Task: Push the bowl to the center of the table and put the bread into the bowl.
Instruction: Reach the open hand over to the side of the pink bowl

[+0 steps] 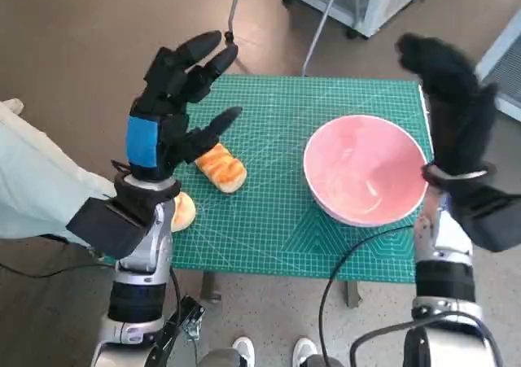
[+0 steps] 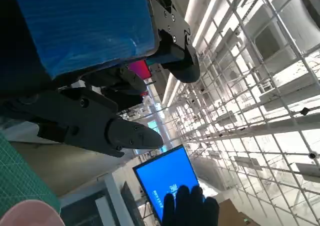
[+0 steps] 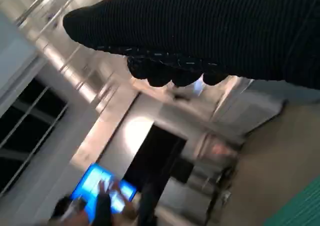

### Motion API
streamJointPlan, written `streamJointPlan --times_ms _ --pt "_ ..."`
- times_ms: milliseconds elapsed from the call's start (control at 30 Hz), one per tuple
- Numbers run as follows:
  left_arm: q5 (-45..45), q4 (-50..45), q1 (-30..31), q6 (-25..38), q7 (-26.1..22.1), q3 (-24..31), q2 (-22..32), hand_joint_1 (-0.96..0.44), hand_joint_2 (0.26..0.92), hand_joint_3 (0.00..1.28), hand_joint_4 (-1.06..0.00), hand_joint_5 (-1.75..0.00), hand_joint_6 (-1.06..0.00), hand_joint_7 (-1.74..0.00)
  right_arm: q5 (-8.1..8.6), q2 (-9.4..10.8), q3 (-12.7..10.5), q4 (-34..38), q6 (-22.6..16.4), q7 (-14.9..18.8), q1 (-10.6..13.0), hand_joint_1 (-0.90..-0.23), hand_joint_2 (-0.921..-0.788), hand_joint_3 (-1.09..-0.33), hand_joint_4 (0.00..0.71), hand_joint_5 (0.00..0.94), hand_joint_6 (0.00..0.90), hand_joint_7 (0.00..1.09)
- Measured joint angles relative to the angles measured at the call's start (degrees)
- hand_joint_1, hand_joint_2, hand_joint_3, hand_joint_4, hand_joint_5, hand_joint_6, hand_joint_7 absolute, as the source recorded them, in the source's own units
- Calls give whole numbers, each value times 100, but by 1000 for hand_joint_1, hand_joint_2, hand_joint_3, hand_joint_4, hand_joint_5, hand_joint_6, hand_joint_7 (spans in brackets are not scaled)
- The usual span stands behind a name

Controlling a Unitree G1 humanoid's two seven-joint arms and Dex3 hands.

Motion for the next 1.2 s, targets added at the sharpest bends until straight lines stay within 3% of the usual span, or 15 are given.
streamJointPlan --times_ms 167,400,767,900,1200 --pt "0 -2 13 1 -2 -29 -50 -242 921 122 -658 -18 -345 -556 -526 -362 -241 1003 -200 -827 -131 -570 -921 -871 244 0 -1 710" --pt "-7 7 56 1 30 -5 -53 -250 921 125 -649 -10 -333 -516 -885 -689 -383 2167 -258 -1739 -130 -531 -921 -913 235 3 -1 703" --pt "-14 7 74 1 30 3 -62 -258 921 128 -647 -8 -332 -486 -895 -693 -450 2786 189 -2142 -6 -546 -921 -902 265 17 31 722" --pt "-17 7 86 1 27 4 -57 -260 921 128 -648 -8 -331 -477 -912 -649 -439 2890 306 -2190 40 -538 -921 -895 277 15 60 672" --pt "-44 1 128 33 -28 18 -27 -282 921 123 -642 -4 -332 -455 -837 -330 -515 3074 683 -2163 61 -544 -921 -875 281 11 95 640"
